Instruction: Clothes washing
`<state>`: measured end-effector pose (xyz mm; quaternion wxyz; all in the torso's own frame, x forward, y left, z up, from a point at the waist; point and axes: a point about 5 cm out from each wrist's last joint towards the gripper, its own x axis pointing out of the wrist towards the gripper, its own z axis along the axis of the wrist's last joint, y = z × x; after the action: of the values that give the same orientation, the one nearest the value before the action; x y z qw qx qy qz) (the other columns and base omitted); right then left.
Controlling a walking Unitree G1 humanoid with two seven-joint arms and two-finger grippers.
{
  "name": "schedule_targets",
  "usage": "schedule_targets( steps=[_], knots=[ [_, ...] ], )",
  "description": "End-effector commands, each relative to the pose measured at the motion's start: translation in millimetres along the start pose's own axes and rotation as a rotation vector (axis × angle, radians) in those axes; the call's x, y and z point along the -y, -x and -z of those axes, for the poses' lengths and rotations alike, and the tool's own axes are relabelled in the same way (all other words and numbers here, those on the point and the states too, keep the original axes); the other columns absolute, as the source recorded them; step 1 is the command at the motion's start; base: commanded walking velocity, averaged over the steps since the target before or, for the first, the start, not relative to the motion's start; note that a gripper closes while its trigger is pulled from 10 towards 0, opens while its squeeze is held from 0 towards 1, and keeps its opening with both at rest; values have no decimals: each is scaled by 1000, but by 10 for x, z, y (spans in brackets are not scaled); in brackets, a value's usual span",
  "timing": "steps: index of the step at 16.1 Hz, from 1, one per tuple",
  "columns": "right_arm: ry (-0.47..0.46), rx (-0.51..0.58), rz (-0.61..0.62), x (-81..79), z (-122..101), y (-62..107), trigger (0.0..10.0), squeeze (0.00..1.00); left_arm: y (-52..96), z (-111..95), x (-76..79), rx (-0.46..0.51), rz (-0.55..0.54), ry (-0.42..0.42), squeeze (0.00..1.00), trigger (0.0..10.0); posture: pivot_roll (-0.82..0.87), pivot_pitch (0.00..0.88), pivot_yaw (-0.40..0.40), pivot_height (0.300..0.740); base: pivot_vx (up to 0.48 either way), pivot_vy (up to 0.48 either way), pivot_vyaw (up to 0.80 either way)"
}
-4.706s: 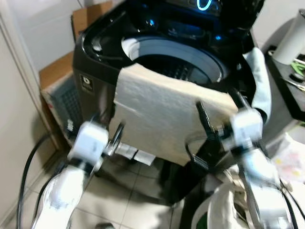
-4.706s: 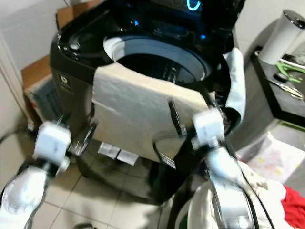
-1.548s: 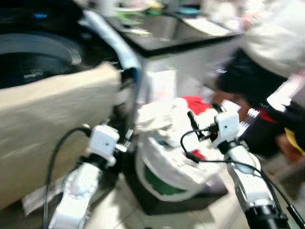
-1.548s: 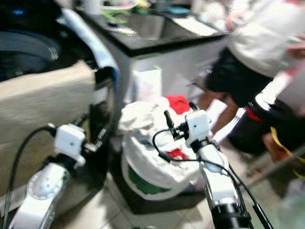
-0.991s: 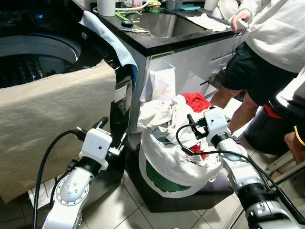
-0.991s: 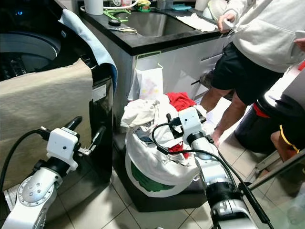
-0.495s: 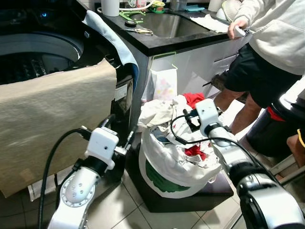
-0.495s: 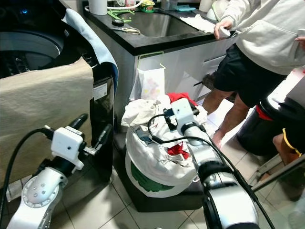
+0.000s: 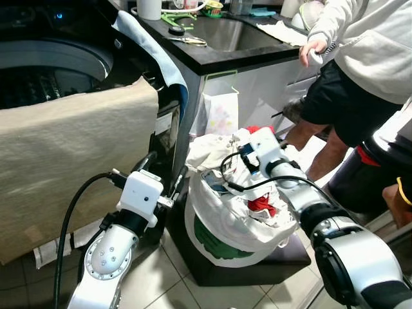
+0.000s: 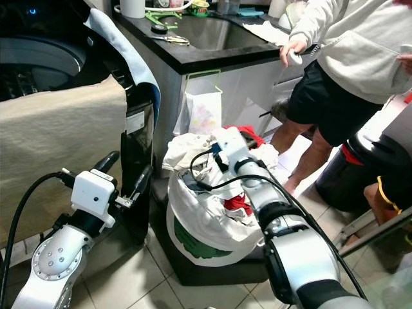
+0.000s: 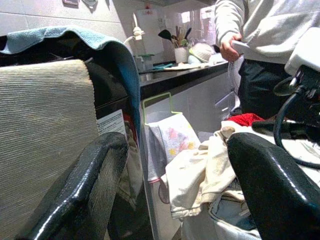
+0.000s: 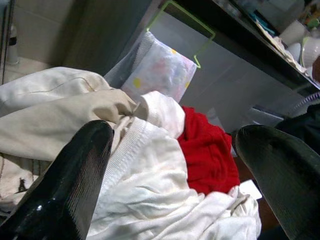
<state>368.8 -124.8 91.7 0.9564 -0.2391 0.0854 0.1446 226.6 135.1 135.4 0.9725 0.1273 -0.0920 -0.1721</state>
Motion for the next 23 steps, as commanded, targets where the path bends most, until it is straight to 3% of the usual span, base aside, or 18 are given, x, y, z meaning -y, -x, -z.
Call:
schedule_targets(
  steps=[1, 4, 8, 12, 16, 19, 20, 23],
  knots=[
    [-6, -39, 5, 38, -4, -19, 10000, 0, -11, -67, 73, 16, 13, 1, 0, 10000, 275, 0, -195, 740, 0, 0, 0],
    [-19, -70, -24, -61, -3, -34, 10000, 0, 64, -116, 41, 11, -9, -7, 0, 10000, 293, 0, -210, 740, 0, 0, 0],
    [76, -125, -77, -218, 142, 13, 10000, 0, 218, -214, 22, -6, -44, -17, 0, 10000, 330, 0, -231, 740, 0, 0, 0],
    [13, -153, -89, -328, 241, 56, 10000, 0, 327, -321, -17, -20, -78, -31, 0, 10000, 363, 0, -256, 740, 0, 0, 0],
    [-15, -48, -69, -223, 90, 18, 10000, 0, 216, -257, -58, -21, -98, -19, 0, 10000, 320, 0, -246, 740, 0, 0, 0],
    [-46, 23, -31, -86, 116, 68, 10000, 0, 27, -227, -66, 13, -78, -10, 0, 10000, 270, 0, -203, 740, 0, 0, 0],
    [-89, 77, 14, 13, 105, 100, 10000, 0, -80, -135, -109, -3, -88, 11, 0, 10000, 230, 0, -172, 740, 0, 0, 0],
    [-158, 184, 51, 114, 59, 175, 10000, 0, -184, -1, -237, -36, -143, 60, 0, 10000, 169, 0, -130, 740, 0, 0, 0]
  ],
)
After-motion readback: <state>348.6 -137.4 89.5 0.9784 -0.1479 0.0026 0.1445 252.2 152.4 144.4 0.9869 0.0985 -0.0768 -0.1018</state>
